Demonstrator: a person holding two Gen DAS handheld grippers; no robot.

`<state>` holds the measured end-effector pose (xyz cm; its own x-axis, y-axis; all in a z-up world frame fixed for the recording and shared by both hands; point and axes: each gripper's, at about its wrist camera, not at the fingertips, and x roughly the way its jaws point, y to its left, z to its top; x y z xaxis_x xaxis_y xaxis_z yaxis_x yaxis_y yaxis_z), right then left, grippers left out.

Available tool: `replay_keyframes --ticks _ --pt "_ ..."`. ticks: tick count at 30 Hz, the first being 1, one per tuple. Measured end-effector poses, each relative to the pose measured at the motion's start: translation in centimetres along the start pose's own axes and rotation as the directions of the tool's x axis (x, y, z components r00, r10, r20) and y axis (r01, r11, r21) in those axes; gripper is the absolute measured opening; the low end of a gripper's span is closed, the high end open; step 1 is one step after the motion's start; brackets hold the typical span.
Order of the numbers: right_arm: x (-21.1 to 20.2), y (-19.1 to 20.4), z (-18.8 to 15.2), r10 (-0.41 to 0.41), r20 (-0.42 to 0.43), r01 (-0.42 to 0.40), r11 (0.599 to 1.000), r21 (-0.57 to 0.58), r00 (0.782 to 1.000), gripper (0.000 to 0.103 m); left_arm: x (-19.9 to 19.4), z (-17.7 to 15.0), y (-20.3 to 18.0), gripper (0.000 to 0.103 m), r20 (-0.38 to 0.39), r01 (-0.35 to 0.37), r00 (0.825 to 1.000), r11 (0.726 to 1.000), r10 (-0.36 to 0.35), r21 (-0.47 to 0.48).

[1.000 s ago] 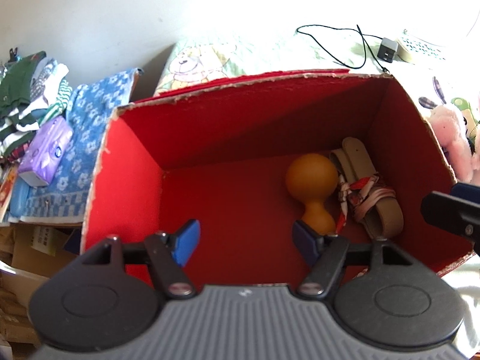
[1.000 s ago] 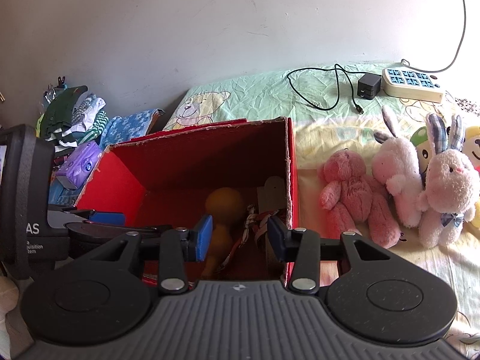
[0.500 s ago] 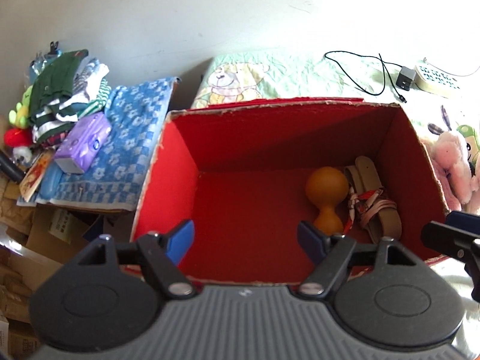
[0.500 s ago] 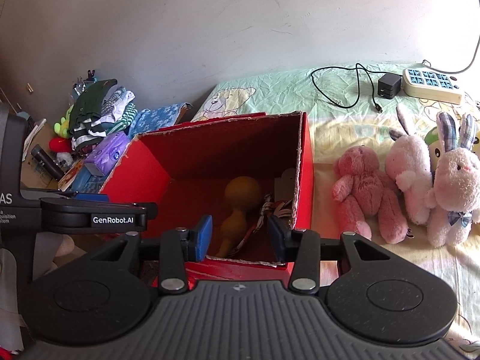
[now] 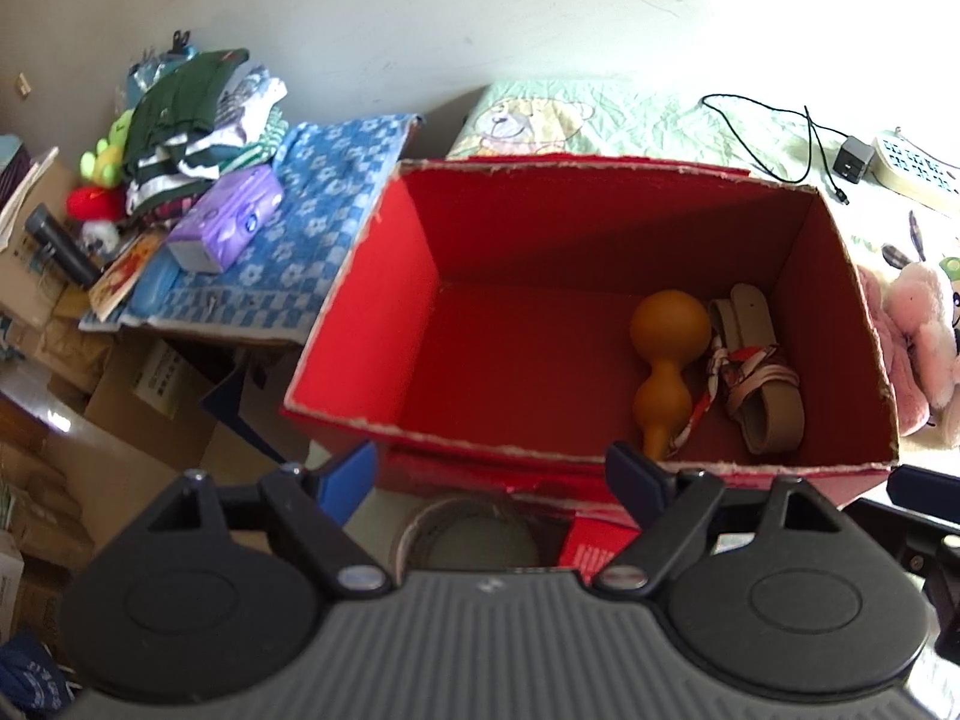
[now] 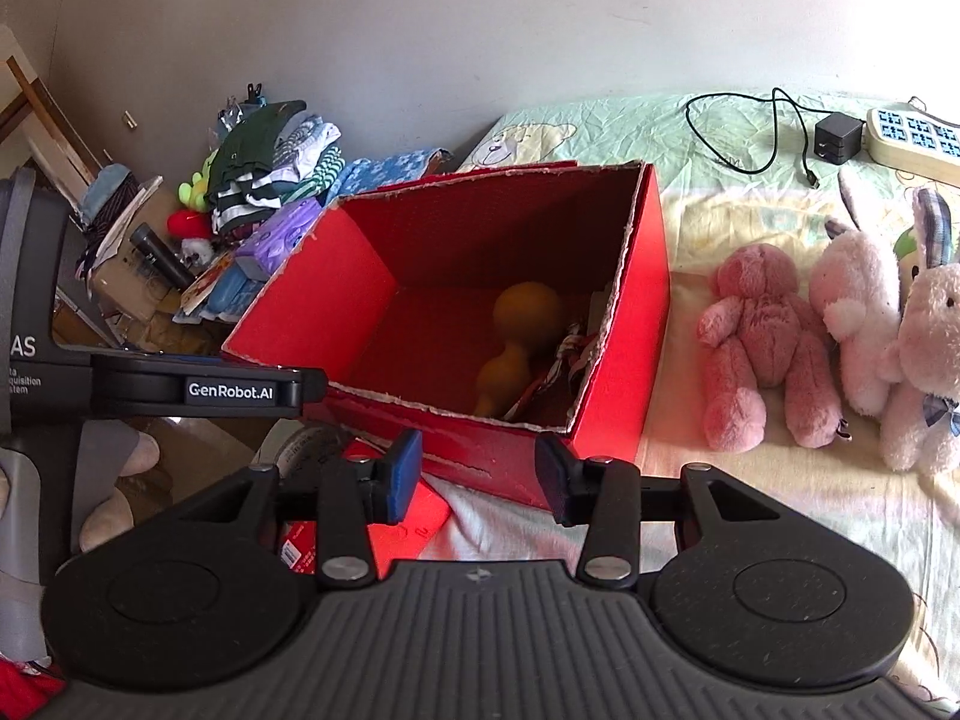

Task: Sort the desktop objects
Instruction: 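Move both grippers down to the red printed carton beside the box, then close both grippers on the red printed carton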

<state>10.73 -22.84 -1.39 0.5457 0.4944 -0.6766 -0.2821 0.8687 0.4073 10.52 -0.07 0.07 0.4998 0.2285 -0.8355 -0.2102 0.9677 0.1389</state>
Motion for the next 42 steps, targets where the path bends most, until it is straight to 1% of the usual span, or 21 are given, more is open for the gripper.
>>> replay_keyframes --ticks 4,9,11,17,21,22,23,26,28,33,37,39,41,42 --pt "0.6 -0.7 -0.6 0.036 -0.043 -0.035 0.999 0.017 0.998 0.045 -0.2 -1.2 0.1 0.085 -0.021 -0.022 1.000 1.000 0.021 -0.023" --pt "1.8 -1.6 -1.6 0.068 -0.100 -0.062 0.996 0.058 0.993 0.045 0.0 -3.0 0.5 0.085 -0.048 -0.014 0.999 0.999 0.012 -0.046" --pt "2.2 -1.8 -1.9 0.083 -0.124 -0.073 0.994 0.078 0.989 0.045 0.0 -3.8 0.6 0.083 -0.056 -0.010 0.998 0.999 0.007 -0.048" --pt "3.4 -1.8 -2.3 0.110 -0.171 -0.091 0.989 0.117 0.979 0.045 -0.5 -6.6 1.9 0.081 -0.052 0.069 0.996 0.997 -0.071 -0.033" --pt "4.2 -1.8 -2.1 0.121 -0.189 -0.093 0.984 0.151 0.974 0.046 -0.7 -8.0 2.3 0.080 -0.051 0.141 0.989 0.990 -0.142 -0.011" --pt "4.3 -1.9 -2.0 0.127 -0.192 -0.097 0.982 0.160 0.973 0.046 -0.8 -8.3 2.2 0.081 -0.051 0.162 0.986 0.987 -0.162 0.000" --pt "4.5 -1.8 -1.9 0.133 -0.196 -0.101 0.981 0.167 0.972 0.046 -0.8 -8.5 2.1 0.084 -0.051 0.178 0.983 0.984 -0.177 0.014" --pt "5.0 -1.2 -1.6 0.156 -0.209 -0.119 0.977 0.179 0.965 0.049 -0.5 -9.0 1.3 0.086 -0.061 0.189 0.981 0.981 -0.186 0.048" --pt "5.4 -0.7 -1.4 0.163 -0.216 -0.126 0.976 0.178 0.963 0.050 -0.2 -9.0 0.9 0.086 -0.079 0.207 0.976 0.976 -0.202 0.063" --pt "6.4 0.0 -1.0 0.182 -0.230 -0.141 0.972 0.187 0.956 0.053 0.6 -9.4 0.4 0.084 -0.102 0.221 0.972 0.971 -0.212 0.093" --pt "7.0 0.7 -1.0 0.188 -0.243 -0.143 0.971 0.190 0.952 0.056 2.1 -9.6 0.6 0.074 -0.147 0.232 0.964 0.969 -0.219 0.079" --pt "7.3 1.2 -0.9 0.188 -0.250 -0.144 0.973 0.183 0.950 0.056 2.6 -9.7 0.6 0.066 -0.163 0.243 0.960 0.967 -0.229 0.072" --pt "7.6 1.7 -0.9 0.190 -0.255 -0.144 0.972 0.186 0.948 0.056 3.0 -9.9 0.7 0.054 -0.188 0.267 0.949 0.962 -0.251 0.060" --pt "7.7 1.9 -0.9 0.189 -0.258 -0.143 0.972 0.189 0.947 0.057 3.2 -10.0 0.6 0.051 -0.198 0.275 0.945 0.960 -0.259 0.056"
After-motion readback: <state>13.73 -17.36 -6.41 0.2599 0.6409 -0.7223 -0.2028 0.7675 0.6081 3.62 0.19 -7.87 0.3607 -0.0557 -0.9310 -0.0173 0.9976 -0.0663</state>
